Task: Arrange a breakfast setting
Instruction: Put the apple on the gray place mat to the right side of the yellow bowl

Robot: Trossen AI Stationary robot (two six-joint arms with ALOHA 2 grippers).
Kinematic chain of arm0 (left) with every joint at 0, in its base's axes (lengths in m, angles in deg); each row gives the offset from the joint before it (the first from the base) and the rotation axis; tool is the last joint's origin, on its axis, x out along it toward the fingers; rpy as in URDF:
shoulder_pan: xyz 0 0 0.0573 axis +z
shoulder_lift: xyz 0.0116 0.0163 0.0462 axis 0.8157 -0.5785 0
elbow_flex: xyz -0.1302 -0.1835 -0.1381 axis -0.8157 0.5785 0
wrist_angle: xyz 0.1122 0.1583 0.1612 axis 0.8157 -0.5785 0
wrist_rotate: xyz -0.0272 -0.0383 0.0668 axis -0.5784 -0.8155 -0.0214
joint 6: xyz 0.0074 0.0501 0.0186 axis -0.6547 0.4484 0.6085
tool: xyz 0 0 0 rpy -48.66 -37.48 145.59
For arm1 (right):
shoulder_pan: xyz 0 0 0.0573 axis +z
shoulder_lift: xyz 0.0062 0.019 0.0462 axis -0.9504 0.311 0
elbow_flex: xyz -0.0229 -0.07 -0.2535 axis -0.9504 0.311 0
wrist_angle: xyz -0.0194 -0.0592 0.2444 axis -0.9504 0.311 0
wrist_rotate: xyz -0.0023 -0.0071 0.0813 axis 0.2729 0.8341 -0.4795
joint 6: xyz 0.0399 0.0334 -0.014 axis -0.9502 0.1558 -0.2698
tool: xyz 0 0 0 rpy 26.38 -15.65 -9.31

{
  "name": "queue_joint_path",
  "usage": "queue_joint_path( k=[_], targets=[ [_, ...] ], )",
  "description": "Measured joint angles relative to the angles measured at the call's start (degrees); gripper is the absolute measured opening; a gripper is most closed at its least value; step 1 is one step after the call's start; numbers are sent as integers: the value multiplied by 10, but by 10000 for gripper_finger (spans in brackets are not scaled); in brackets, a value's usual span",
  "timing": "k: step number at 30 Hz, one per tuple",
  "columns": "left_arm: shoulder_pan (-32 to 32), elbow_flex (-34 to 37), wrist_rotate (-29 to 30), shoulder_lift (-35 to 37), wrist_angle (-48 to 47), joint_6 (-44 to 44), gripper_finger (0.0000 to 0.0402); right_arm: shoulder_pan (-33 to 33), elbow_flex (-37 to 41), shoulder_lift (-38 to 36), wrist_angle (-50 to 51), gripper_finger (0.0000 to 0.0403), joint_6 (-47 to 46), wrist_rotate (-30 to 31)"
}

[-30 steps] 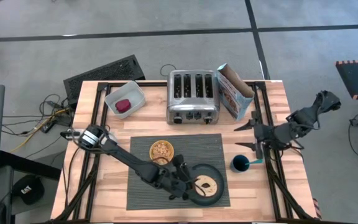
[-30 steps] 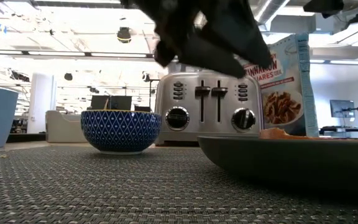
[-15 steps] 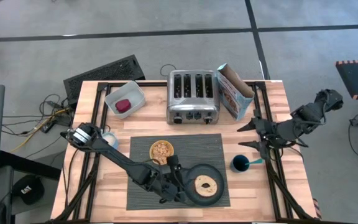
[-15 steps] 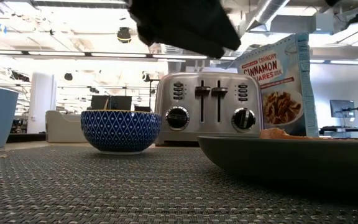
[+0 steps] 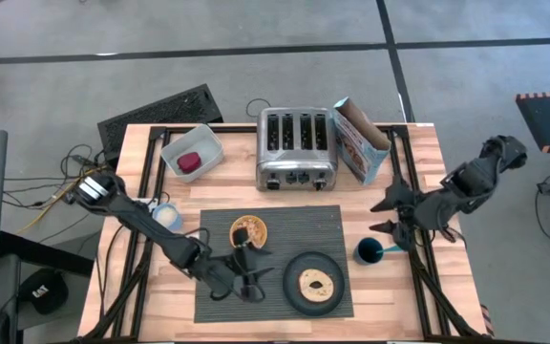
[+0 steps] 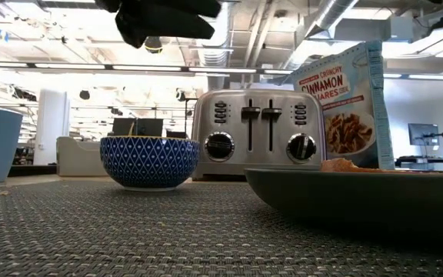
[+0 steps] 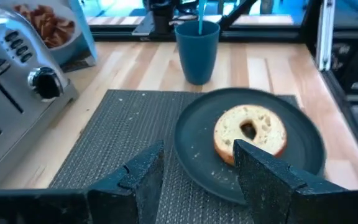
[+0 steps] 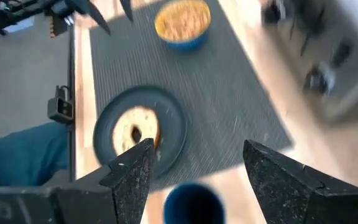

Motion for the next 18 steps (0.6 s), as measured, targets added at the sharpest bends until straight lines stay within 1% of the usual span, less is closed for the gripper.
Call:
queue_joint_path(
  k=[2, 5, 9, 14, 18],
  targets=[
    [0, 10, -1, 10, -1, -8, 176, 10, 0, 5, 27, 276, -60, -11],
    [0, 9, -4, 11, 5, -3, 176, 29, 0, 8, 68, 276, -150, -12],
    [-1, 9, -20, 11, 6, 6, 176, 51, 0, 7, 116, 276, -241, -12],
    [-3, 9, -24, 11, 7, 6, 176, 65, 14, 7, 115, 276, -265, 7],
    [-3, 9, -20, 11, 7, 6, 176, 61, 24, 22, 103, 276, -237, 23]
  ],
)
